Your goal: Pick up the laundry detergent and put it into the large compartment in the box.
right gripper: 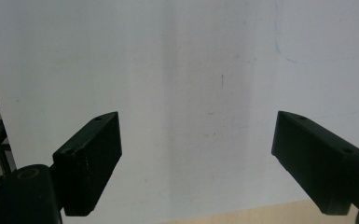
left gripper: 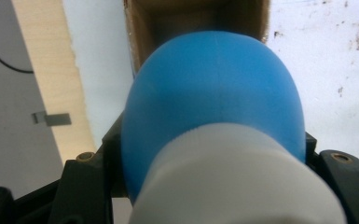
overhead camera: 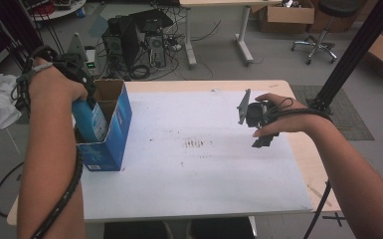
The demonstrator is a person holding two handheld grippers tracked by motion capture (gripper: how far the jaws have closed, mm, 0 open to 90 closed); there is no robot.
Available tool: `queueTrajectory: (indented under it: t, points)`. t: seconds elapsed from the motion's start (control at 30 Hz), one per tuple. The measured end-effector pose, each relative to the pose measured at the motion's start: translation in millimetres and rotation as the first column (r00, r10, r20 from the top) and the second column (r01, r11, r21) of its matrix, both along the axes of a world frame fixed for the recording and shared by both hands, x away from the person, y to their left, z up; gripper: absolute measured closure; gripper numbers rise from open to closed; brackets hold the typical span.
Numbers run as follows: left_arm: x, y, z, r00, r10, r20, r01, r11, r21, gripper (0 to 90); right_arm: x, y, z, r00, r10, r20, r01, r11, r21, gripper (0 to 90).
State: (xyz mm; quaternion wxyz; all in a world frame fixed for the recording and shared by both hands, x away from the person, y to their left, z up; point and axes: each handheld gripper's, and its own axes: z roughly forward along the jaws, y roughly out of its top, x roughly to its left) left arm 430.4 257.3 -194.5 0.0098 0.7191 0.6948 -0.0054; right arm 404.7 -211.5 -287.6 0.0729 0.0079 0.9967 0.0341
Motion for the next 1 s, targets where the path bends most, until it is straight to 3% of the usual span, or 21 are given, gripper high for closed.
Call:
queueTrajectory:
  t: [0.23, 0.6, 1.0]
  points:
    - [3.4, 0.0, -19.6, 0.9999, -0.007, -0.014, 0.007, 1.0000, 0.001, 39.2, 0.8, 0.5, -2.7, 1.0000, 0.000, -0.005, 0.000, 1.000, -0.004, 16.1]
    - [6.8, -2.9, -61.6, 0.9985, -0.026, -0.048, 0.025, 0.9996, -0.011, 39.2, 0.8, 2.1, -6.2, 1.0000, 0.000, -0.009, 0.000, 1.000, -0.005, 16.1]
    - [9.2, -3.0, -89.8, 0.9967, -0.039, -0.071, 0.037, 0.9991, -0.018, 39.2, 2.7, 3.5, -8.5, 0.9999, 0.001, -0.014, -0.001, 1.000, -0.004, 16.1]
